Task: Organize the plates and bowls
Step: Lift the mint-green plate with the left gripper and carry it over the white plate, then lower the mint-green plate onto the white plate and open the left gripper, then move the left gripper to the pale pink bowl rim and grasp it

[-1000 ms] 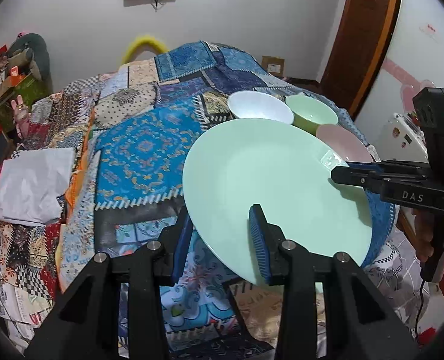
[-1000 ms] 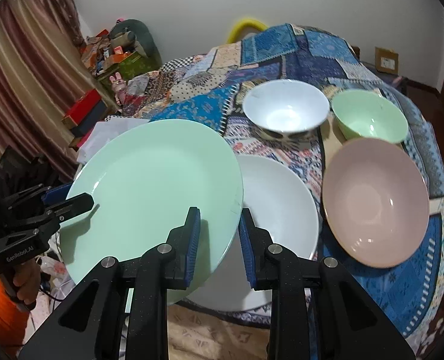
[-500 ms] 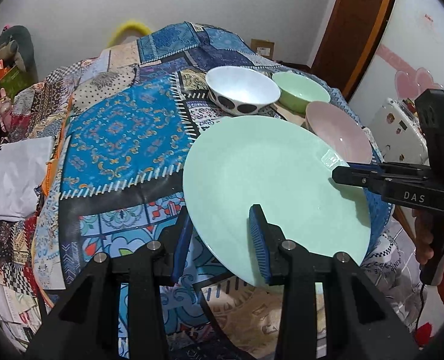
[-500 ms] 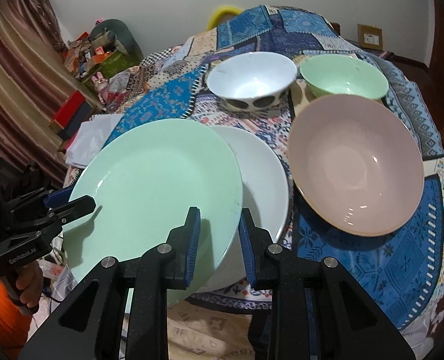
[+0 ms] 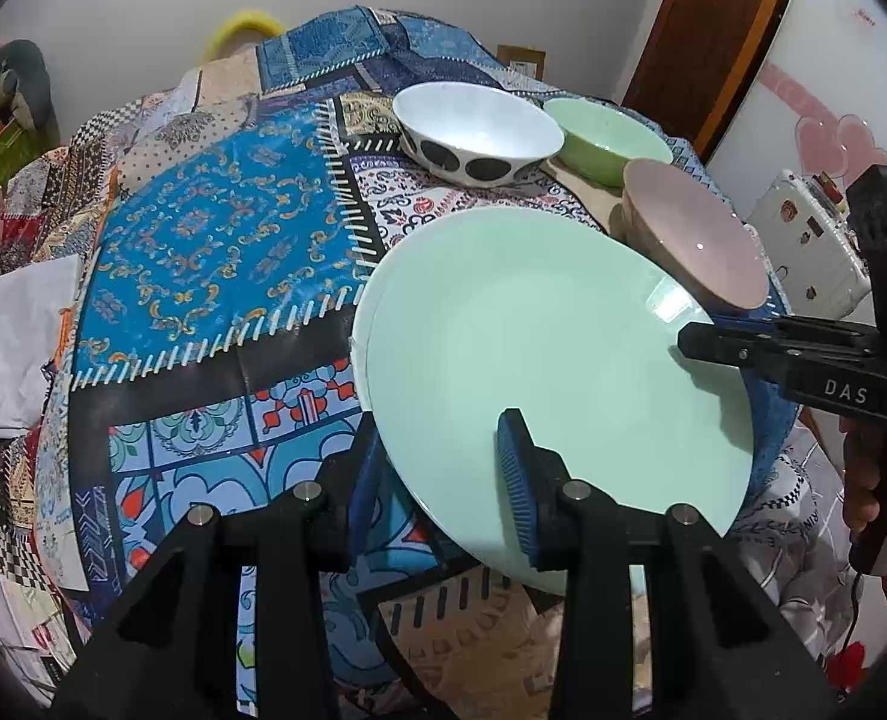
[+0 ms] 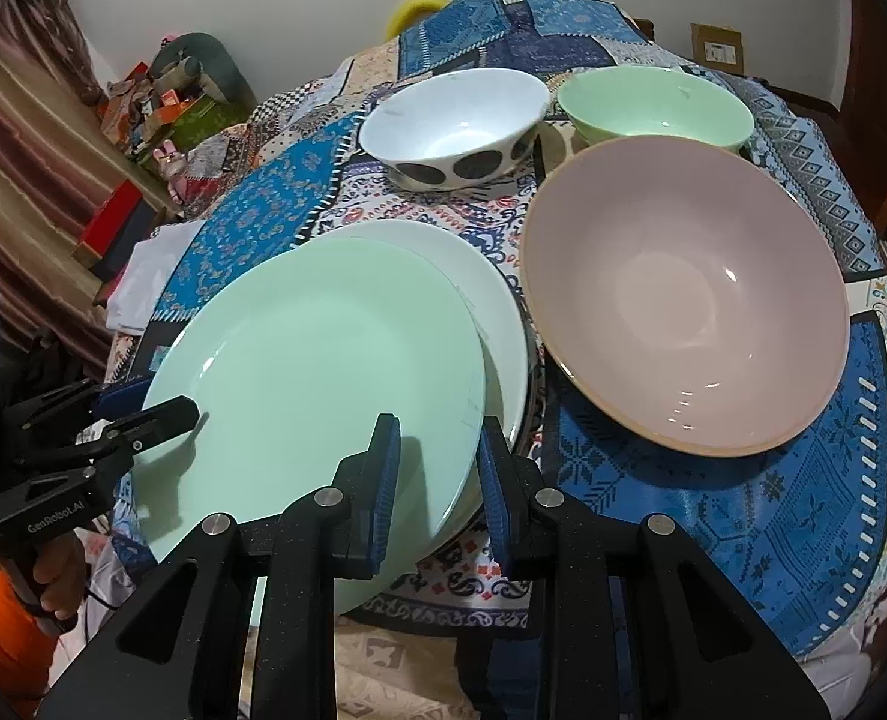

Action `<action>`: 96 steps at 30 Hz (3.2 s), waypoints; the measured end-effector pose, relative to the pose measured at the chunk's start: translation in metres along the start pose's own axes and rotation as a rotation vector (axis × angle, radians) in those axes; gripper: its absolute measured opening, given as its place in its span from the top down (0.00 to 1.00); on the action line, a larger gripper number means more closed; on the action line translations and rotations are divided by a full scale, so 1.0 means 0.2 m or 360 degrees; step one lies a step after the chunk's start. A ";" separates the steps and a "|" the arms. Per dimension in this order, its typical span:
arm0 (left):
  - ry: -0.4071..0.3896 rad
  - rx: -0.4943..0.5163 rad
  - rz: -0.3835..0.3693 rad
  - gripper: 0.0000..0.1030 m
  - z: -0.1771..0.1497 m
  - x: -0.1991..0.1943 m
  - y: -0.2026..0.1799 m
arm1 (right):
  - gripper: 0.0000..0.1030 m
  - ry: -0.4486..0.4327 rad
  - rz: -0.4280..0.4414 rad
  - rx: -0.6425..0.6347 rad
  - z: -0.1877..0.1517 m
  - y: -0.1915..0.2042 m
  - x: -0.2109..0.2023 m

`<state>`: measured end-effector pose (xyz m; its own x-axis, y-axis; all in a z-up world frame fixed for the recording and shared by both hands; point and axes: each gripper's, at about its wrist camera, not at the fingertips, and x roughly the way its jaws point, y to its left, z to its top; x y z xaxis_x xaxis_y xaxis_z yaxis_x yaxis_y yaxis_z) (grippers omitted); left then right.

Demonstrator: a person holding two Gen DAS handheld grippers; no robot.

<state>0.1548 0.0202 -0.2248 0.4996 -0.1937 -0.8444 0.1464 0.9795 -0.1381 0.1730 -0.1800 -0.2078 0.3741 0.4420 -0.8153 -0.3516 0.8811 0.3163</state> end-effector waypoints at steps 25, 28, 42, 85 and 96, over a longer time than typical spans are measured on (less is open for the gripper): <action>0.0076 -0.0016 0.0081 0.63 0.05 0.15 0.05 | 0.76 -0.0010 -0.0056 -0.0074 0.04 0.04 0.07; 0.0066 -0.0022 0.0071 0.63 0.05 0.14 0.06 | 0.76 -0.0011 -0.0053 -0.0066 0.05 0.03 0.06; -0.0039 -0.0044 0.0054 0.63 0.10 -0.04 0.02 | 0.74 -0.0157 -0.0098 -0.0103 0.07 0.02 -0.11; -0.0060 0.0194 -0.0095 0.32 0.61 0.41 -0.61 | 0.27 -0.0355 -0.0373 0.0106 0.14 -0.59 -0.16; 0.0106 0.0208 -0.0216 0.62 0.62 0.60 -0.67 | 0.74 -0.0246 -0.0191 0.0199 0.10 -0.65 -0.09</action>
<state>0.3016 -0.1415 -0.2436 0.4106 -0.3154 -0.8555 0.3203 0.9284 -0.1885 0.2287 -0.2990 -0.2252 0.5373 0.3446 -0.7698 -0.1910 0.9387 0.2870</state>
